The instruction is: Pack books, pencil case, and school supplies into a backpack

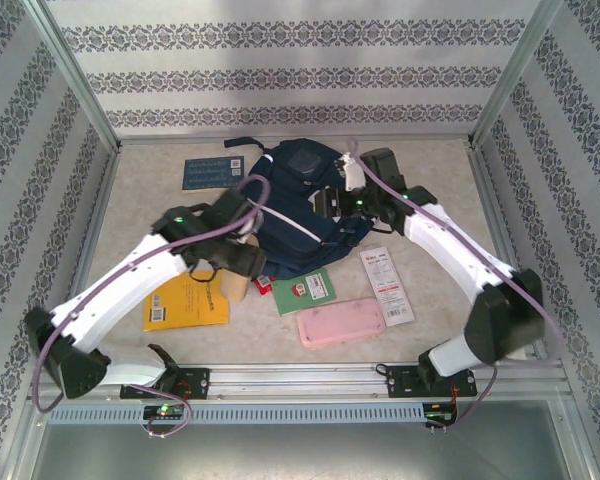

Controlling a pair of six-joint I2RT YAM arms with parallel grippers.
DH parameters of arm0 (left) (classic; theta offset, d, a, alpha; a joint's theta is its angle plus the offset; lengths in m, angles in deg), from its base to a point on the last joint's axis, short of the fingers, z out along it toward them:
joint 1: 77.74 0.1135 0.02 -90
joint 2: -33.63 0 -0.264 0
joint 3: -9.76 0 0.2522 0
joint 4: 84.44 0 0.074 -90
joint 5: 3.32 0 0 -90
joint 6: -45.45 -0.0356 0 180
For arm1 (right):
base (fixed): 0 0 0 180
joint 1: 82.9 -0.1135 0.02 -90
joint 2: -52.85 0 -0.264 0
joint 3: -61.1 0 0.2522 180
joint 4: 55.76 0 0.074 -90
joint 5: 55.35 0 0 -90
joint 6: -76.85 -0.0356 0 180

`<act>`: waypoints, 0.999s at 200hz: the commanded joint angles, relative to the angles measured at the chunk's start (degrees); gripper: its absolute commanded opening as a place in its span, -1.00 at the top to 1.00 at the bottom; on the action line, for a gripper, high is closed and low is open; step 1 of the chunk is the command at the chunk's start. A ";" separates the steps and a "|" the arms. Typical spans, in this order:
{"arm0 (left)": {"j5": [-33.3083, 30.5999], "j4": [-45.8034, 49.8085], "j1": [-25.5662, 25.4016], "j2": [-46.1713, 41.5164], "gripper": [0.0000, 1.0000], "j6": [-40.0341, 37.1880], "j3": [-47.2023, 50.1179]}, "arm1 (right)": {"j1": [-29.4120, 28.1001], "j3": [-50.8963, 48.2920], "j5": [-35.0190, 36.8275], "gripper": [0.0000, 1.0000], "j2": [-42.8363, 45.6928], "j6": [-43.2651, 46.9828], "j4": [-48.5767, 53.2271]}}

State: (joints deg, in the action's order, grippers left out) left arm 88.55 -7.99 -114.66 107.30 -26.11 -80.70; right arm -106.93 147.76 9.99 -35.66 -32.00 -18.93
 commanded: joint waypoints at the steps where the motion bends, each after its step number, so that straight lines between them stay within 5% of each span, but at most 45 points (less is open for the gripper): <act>1: 8.06 -7.40 5.97 -4.31 0.28 6.37 3.23 | -0.90 5.45 -6.60 -0.16 -8.00 -1.71 0.14; 27: 16.47 -14.92 12.14 -8.05 0.31 10.67 7.57 | -2.14 15.98 -7.69 -0.20 -18.80 2.57 6.58; 75: 21.54 -19.17 18.61 -10.91 0.34 12.75 10.52 | -2.64 31.68 -10.50 -0.24 -34.61 5.48 14.22; 122: 25.96 -18.85 23.22 -11.96 0.34 11.20 11.87 | -4.52 35.75 -17.78 -0.18 -41.14 8.43 18.59; 148: 26.64 -19.44 23.83 -12.15 0.34 10.87 12.49 | -4.80 33.62 -22.67 -0.01 -40.94 8.19 16.88; 200: 26.02 -20.31 23.92 -11.93 0.35 11.06 12.67 | -4.88 31.16 -24.79 0.68 -39.50 8.11 15.10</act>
State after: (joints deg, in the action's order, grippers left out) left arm 113.69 -25.34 -91.47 96.08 -14.90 -68.03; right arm -111.12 179.30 -10.28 -76.53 -24.40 -4.74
